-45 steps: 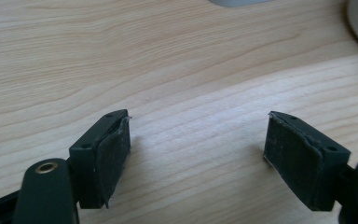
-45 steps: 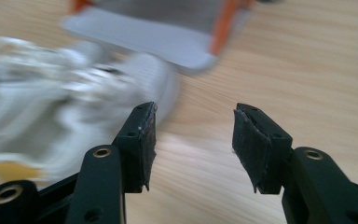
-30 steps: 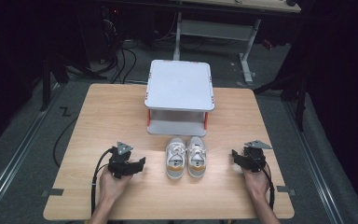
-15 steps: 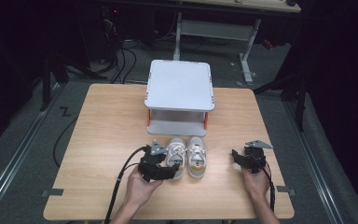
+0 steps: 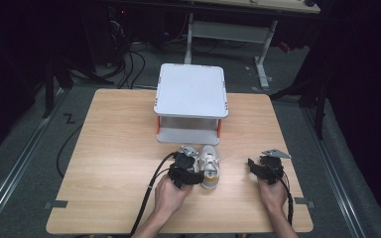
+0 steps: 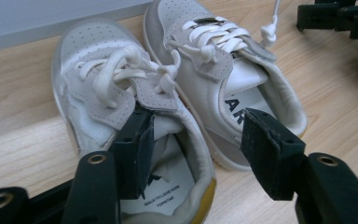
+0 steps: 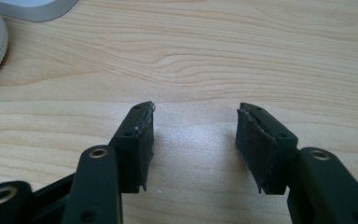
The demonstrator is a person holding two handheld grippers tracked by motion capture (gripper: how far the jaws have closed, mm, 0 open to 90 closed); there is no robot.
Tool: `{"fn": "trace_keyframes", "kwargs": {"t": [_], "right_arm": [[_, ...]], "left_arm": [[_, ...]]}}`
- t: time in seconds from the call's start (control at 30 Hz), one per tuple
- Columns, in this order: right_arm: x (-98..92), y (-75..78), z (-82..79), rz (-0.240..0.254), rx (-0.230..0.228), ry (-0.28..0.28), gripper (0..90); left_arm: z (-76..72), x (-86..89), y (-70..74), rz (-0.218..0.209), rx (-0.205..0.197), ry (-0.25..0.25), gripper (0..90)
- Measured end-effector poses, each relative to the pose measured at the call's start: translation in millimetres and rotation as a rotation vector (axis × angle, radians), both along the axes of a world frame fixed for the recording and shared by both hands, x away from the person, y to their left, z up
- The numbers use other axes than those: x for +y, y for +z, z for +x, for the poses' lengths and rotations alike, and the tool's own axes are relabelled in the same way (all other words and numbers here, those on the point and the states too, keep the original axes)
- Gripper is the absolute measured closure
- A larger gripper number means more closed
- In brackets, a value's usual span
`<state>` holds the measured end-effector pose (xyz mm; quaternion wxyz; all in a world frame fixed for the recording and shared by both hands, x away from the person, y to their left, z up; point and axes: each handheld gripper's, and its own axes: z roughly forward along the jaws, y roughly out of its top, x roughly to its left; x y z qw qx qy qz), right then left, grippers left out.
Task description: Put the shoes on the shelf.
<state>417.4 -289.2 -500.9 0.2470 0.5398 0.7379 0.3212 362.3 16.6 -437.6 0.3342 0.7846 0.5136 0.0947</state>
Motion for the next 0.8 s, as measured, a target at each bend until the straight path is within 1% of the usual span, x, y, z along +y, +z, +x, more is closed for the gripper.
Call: {"fn": "trace_keyframes", "kwargs": {"t": [0.07, 0.1, 0.13, 0.17, 0.3, 0.33, 0.37, 0.43, 0.6, 0.63, 0.67, 0.7, 0.8], "right_arm": [[-0.2, 0.0, 0.0, 0.001, 0.0, 0.0, 47.4], [-0.1, 0.0, 0.0, 0.0, 0.0, -0.001, 47.5], [-0.1, 0.0, 0.0, 0.0, 0.0, -0.001, 47.5], [-0.1, 0.0, 0.0, -0.001, 0.0, -0.001, 47.5], [0.0, 0.0, 0.0, -0.002, -0.001, -0.001, 47.5], [0.0, 0.0, 0.0, -0.002, -0.001, -0.001, 47.5], [0.0, 0.0, 0.1, -0.002, -0.001, -0.001, 47.6], [-0.1, 0.0, 0.2, -0.004, -0.002, 0.0, 47.6], [-0.2, 0.0, 0.3, -0.004, -0.002, 0.002, 47.6], [0.0, 0.0, 0.2, -0.004, -0.002, 0.0, 47.6], [-0.2, -0.1, 0.3, -0.005, -0.003, 0.001, 47.6], [-0.1, 0.1, 0.2, -0.005, -0.001, 0.0, 47.6], [0.0, 0.1, 0.2, -0.005, -0.001, 0.0, 47.6]], "left_arm": [[2.8, -1.1, -1.2, -0.014, 0.014, 0.011, 43.6], [5.5, -1.1, -2.8, -0.033, 0.032, 0.024, 44.4], [5.5, -1.1, -2.8, -0.033, 0.032, 0.024, 45.4], [8.4, -1.0, -4.0, -0.041, 0.046, 0.034, 46.7], [10.4, -1.7, -4.7, -0.056, 0.049, 0.05, 51.3], [11.0, -2.3, -4.8, -0.061, 0.048, 0.053, 51.3], [11.6, -4.1, -4.7, -0.063, 0.038, 0.062, 51.5], [12.5, -6.4, -4.6, -0.064, 0.04, 0.062, 52.1], [13.9, -8.1, -3.8, -0.064, 0.049, 0.059, 50.3], [15.2, -7.2, -3.8, -0.093, 0.061, 0.053, 48.2], [15.2, -7.2, -3.8, -0.093, 0.061, 0.053, 45.4], [17.7, -6.5, -4.3, -0.136, 0.091, 0.05, 44.2], [18.6, -9.2, -5.3, -0.125, 0.084, 0.052, 46.8]]}}
